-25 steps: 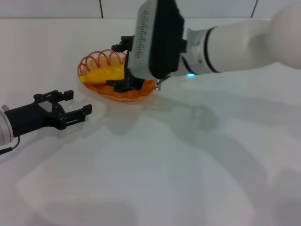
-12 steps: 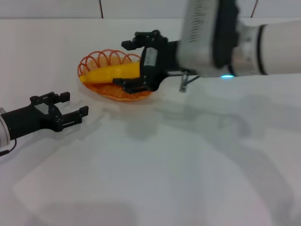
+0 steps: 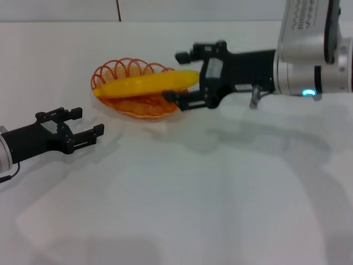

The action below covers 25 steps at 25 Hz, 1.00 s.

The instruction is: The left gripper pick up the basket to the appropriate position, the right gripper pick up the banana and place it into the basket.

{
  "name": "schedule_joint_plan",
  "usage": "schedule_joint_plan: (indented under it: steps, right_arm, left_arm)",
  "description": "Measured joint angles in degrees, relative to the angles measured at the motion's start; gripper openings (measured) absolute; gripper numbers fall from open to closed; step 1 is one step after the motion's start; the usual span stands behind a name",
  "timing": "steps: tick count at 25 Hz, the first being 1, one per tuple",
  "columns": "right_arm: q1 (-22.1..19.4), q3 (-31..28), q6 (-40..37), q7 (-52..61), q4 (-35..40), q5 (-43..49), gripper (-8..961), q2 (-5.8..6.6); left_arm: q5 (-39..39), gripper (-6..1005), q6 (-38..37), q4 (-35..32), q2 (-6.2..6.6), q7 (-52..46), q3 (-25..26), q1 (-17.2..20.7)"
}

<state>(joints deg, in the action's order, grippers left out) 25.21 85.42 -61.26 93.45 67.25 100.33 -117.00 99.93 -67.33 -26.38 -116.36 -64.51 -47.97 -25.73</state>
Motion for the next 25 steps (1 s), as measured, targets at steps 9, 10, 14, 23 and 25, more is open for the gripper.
schedule_joint_plan:
  steps: [9, 10, 14, 23, 25]
  right_arm:
    - [-1.4, -3.4, -0.9, -4.4, -7.4, -2.5, 825, 0.02]
    - [-1.6, -4.3, -1.6, -6.1, -8.8, -3.8, 825, 0.05]
    - [-2.2, -8.7, -5.4, -12.2, -14.0, -8.0, 825, 0.09]
    - [-1.2, -14.0, -6.4, -17.6, -23.6, -8.8, 825, 0.16]
    - [-0.8, -14.0, -6.3, -18.3, -25.3, -8.7, 825, 0.17]
  left_arm:
    - [-1.6, 757, -0.2, 0.3, -0.04, 2.1, 0.1, 0.2]
    - [-1.6, 757, -0.2, 0.3, -0.06, 2.1, 0.1, 0.2]
    - [-1.6, 757, -0.2, 0.4, -0.09, 2.1, 0.1, 0.2]
    - [-2.1, 757, -0.3, 0.4, -0.1, 2.2, 0.1, 0.2]
    - [-2.1, 757, -0.3, 0.4, -0.1, 2.3, 0.1, 0.2]
